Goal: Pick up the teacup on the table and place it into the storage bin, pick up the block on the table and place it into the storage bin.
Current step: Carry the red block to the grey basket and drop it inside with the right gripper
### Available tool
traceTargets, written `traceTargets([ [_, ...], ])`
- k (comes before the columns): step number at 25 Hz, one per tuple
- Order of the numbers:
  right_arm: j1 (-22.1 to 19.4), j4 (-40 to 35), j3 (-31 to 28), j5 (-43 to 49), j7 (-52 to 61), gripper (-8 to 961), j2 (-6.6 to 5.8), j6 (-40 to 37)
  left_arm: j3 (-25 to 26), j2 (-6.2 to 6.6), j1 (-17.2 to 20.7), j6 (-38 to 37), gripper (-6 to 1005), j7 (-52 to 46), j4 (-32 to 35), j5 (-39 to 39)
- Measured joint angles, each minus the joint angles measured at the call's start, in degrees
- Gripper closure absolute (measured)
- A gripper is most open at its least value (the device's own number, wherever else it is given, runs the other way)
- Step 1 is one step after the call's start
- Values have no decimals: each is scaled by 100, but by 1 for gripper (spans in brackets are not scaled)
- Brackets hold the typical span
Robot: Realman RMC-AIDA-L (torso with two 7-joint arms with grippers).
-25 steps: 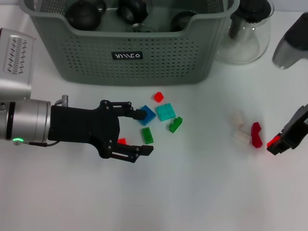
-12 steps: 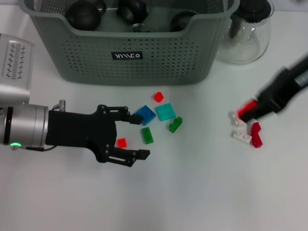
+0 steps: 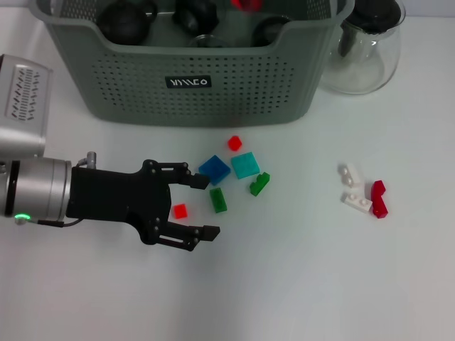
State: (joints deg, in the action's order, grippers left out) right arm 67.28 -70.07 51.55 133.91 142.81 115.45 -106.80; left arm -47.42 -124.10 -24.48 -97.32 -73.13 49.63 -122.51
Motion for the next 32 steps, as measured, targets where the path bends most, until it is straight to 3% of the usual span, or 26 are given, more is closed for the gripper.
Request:
traceTargets([
  [4,457,736,103,583,-84,647,-54,1012,3,0,-9,18,153,6,-2,0],
  [12,821,2986,727,1199,-517,647,-63,3141,8,7,-95,44,153,52,-233,8],
  [16,888,3602,898,1206,-717,647,31,4008,6,4,-97,107,153,54,-254,18],
  [23,866,3873,1320,1242,-763,648,328,5109,6,12,-135,158,152,62,-375,20],
  [32,874,3828,1356,1256,-764,533,375,5284,4,1,-154,188,153,62,-384,15],
])
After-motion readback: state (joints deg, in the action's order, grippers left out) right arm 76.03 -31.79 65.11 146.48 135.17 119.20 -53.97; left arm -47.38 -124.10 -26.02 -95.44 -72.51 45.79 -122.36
